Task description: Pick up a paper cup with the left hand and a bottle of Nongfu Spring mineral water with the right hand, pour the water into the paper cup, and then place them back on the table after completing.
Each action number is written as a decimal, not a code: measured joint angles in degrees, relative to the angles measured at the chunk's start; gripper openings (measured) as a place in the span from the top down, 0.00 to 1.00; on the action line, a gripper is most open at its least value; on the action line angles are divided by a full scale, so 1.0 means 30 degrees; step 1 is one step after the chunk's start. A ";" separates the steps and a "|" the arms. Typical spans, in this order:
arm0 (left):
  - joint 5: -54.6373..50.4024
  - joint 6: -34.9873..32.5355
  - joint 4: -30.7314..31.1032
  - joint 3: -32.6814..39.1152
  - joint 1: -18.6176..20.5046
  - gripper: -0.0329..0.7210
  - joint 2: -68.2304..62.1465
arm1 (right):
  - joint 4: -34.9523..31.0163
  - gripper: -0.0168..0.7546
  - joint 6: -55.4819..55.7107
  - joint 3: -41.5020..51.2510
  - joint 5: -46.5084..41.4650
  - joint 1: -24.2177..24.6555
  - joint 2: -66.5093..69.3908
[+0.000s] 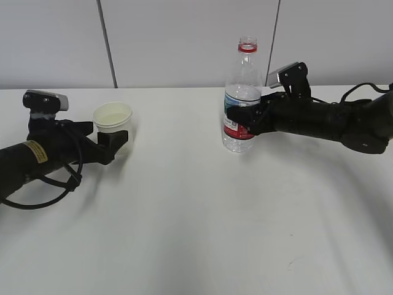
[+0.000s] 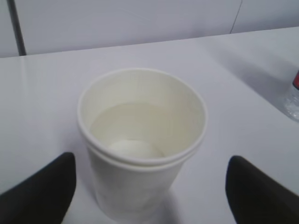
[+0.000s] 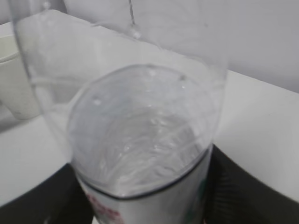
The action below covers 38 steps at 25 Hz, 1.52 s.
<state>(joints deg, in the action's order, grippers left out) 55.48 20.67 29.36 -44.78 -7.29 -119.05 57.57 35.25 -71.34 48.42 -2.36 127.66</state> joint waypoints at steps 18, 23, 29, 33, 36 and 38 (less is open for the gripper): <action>-0.1356 0.0000 -0.0300 0.2325 0.0000 0.18 0.2972 | -0.0118 0.41 -0.0073 0.0000 0.0110 0.0000 0.0100; -0.1580 0.0000 -0.0300 0.2325 0.0000 0.18 0.3340 | -0.0118 0.37 -0.0073 0.0000 0.0073 0.0000 0.0100; -0.1865 0.0000 -0.0300 0.2361 0.0000 0.18 0.3745 | -0.0096 0.14 0.0266 0.0000 -0.0620 0.0000 0.0100; -0.1966 0.0000 -0.0300 0.2361 0.0000 0.18 0.3852 | 0.0615 0.13 0.0932 0.0000 -0.0826 0.0000 0.0100; -0.1966 0.0000 -0.0300 0.2361 0.0000 0.18 0.3869 | 0.1295 0.13 0.1414 0.0000 -0.0857 0.0044 0.0100; -0.1966 0.0000 -0.0300 0.2361 0.0000 0.18 0.3888 | 0.1470 0.13 0.1581 0.0000 -0.0978 0.0042 0.0100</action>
<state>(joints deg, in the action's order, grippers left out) 49.58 20.67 28.46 -37.69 -7.29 -107.39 61.98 39.99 -71.34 45.49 -2.23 127.96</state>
